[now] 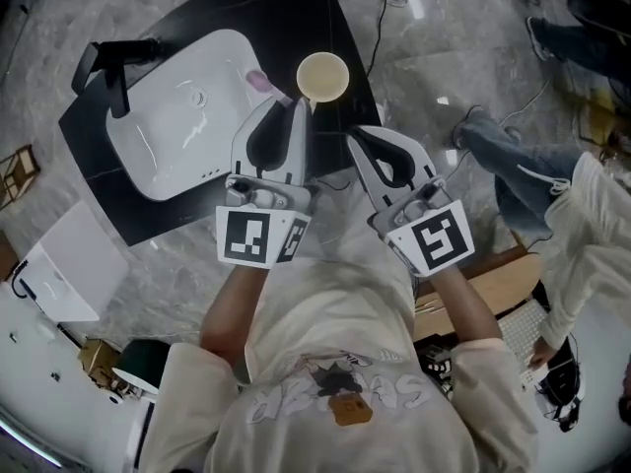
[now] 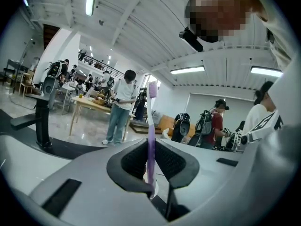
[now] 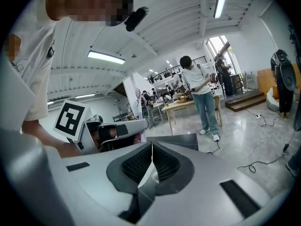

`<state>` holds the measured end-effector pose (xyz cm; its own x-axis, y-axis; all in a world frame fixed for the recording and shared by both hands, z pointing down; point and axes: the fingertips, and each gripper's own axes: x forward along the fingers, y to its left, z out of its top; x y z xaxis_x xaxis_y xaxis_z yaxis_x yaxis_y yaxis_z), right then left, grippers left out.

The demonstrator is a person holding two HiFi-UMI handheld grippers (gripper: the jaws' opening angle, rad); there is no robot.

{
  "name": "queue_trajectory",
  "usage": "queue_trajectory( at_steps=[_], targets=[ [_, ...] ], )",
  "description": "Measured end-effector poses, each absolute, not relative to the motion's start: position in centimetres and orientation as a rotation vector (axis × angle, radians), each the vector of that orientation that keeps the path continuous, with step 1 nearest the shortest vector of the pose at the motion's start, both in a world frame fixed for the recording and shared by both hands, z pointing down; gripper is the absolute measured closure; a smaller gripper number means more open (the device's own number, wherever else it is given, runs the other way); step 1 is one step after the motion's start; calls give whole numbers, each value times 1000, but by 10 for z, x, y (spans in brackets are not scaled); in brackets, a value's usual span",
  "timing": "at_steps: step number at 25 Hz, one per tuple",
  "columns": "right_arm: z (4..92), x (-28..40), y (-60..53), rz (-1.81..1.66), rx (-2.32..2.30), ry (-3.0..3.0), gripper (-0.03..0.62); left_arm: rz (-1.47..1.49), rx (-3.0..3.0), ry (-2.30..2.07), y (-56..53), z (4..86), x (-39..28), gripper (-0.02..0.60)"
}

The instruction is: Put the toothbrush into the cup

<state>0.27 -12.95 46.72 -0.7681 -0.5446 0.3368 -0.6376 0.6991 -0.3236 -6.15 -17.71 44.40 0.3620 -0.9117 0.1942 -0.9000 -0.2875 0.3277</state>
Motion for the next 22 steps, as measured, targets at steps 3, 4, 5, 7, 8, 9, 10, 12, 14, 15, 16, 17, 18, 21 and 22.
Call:
queue_trajectory(
  at_steps=[3,4,5,7,8,9,10,12,14,15,16,17,18,21,22],
  targets=[
    [479,5,-131,649,947,-2689,577,-50,2238,-1580,-182,455,-60,528],
    [483,5,-131,657,944,-2687,577,-56,2236,-1579,-184,457,-59,528],
    [487,6,-132,663,940,-2683,577,-65,2236,-1578,-185,458,-58,528],
    [493,8,-133,676,940,-2672,577,-81,2241,-1577,-188,459,-55,528],
    [495,9,-133,683,944,-2667,577,-88,2243,-1574,-190,461,-54,528],
    [497,10,-134,689,949,-2666,577,-92,2243,-1570,-192,463,-52,528],
    [499,11,-135,696,954,-2665,577,-95,2242,-1567,-194,466,-51,528],
    [503,13,-137,708,958,-2665,577,-91,2241,-1567,-199,474,-48,528],
    [506,14,-137,718,961,-2665,577,-81,2247,-1571,-202,480,-46,528],
    [507,14,-138,721,964,-2666,577,-77,2249,-1573,-202,482,-45,528],
    [508,15,-138,723,966,-2667,577,-74,2249,-1575,-203,484,-46,528],
    [509,15,-139,727,965,-2665,577,-71,2249,-1578,-204,486,-46,528],
    [510,16,-139,732,963,-2661,577,-65,2249,-1580,-204,488,-46,528],
    [512,16,-138,738,958,-2655,577,-15,2257,-1584,-200,498,-46,528],
    [512,16,-138,738,955,-2654,577,9,2260,-1585,-198,502,-46,528]
  ],
)
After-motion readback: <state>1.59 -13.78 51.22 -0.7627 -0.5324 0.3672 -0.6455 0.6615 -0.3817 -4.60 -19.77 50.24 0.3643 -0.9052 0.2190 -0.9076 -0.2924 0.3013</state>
